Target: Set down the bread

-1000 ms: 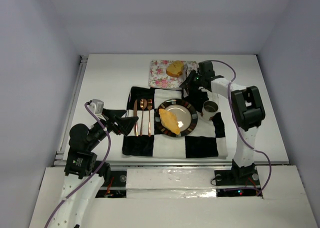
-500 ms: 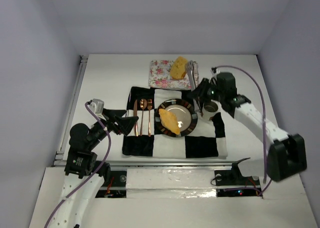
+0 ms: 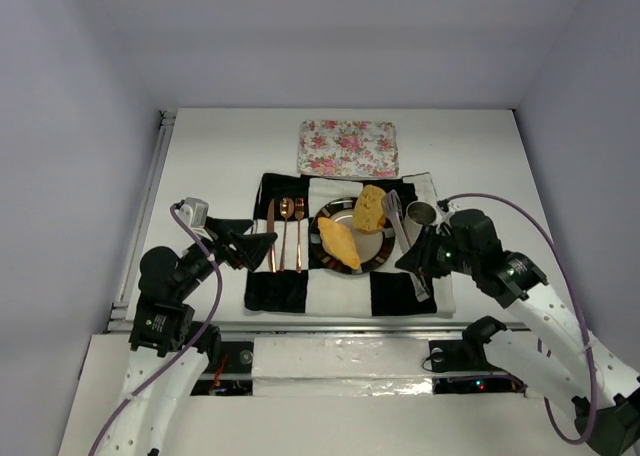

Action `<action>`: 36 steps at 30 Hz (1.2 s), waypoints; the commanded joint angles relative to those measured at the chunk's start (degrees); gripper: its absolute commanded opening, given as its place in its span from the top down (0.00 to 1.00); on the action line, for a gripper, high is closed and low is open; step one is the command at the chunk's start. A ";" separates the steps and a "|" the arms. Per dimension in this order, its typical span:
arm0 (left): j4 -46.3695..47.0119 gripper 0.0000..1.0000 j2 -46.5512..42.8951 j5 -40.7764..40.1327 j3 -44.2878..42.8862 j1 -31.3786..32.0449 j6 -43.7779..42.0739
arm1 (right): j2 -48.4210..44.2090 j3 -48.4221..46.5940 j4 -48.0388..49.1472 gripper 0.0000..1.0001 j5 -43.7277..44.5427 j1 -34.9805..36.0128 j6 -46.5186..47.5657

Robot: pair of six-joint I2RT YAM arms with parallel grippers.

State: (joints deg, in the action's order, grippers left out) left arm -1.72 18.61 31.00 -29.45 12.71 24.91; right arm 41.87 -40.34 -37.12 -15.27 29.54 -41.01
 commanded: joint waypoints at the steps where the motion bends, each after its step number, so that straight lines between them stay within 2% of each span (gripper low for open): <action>1: 3.04 0.18 -0.07 0.46 0.71 0.21 -0.03 | 1.10 -1.24 -4.18 0.80 2.35 2.36 -1.00; 5: 3.03 0.18 -0.15 0.37 0.71 0.21 -0.12 | 4.80 -1.32 -4.53 0.80 2.96 4.82 -0.91; 10: 3.03 0.18 -0.16 0.46 0.71 0.21 -0.03 | 4.98 -2.20 -4.54 0.80 4.29 5.35 -1.00; 13: 3.21 0.18 -0.07 0.72 0.71 0.21 -0.12 | 5.94 -1.59 -3.22 0.67 2.87 5.35 -1.17; 14: 3.21 0.18 0.02 0.72 0.80 0.21 -0.12 | 5.95 -1.33 -2.78 0.59 3.31 5.35 -1.17; 17: 3.12 0.18 -0.07 0.64 0.71 0.21 -0.12 | 5.86 -1.67 -2.52 0.53 5.07 5.35 -1.26; 27: 3.30 0.18 -0.42 0.90 0.80 0.21 -0.21 | 6.03 -11.51 -0.50 0.56 9.55 5.35 -0.12; 36: 3.30 0.18 -0.94 1.16 0.80 0.21 -0.12 | 14.20 -15.82 4.86 0.57 16.04 5.35 0.76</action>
State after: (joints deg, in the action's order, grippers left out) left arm -1.54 18.50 31.24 -28.84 12.71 24.91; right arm 55.31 -52.82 -36.91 -3.01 34.26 -41.32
